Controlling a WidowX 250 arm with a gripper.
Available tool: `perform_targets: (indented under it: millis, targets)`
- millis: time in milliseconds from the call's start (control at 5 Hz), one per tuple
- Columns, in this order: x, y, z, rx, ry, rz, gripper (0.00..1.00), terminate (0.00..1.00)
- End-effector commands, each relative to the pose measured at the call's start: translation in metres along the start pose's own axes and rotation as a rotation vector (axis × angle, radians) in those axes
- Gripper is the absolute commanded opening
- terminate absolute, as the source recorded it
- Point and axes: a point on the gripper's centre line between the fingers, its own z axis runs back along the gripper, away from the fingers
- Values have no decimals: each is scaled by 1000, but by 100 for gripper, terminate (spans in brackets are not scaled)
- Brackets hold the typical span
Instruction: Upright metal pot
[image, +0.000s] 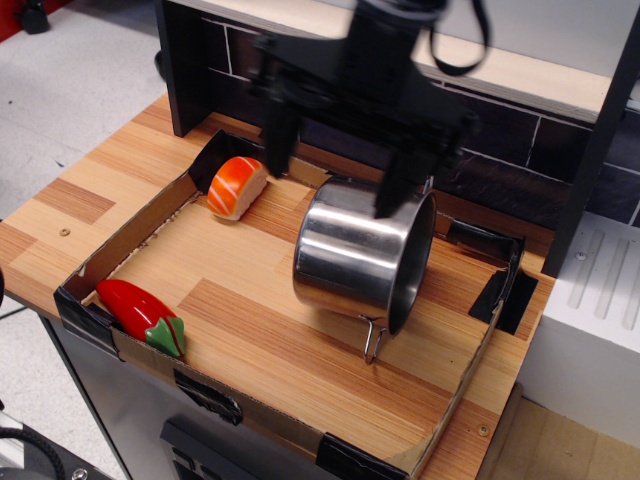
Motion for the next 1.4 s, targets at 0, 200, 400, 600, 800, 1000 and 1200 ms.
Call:
perform_targets:
  millis: [0, 200, 400, 600, 800, 1000, 1200]
  targets:
    - [29, -34, 0, -53, 33, -65, 100, 0]
    - [40, -44, 1, -49, 25, -100, 100, 0]
    - [48, -53, -2, -38, 30, -132, 100, 0]
    - [54, -58, -11, 26, 29, -152, 100, 0]
    - [62, -61, -18, 115, 60, -207, 100, 0]
    - [63, -64, -26, 127, 65, -220, 100, 0]
    - [64, -64, -34, 146, 65, -214, 100, 0]
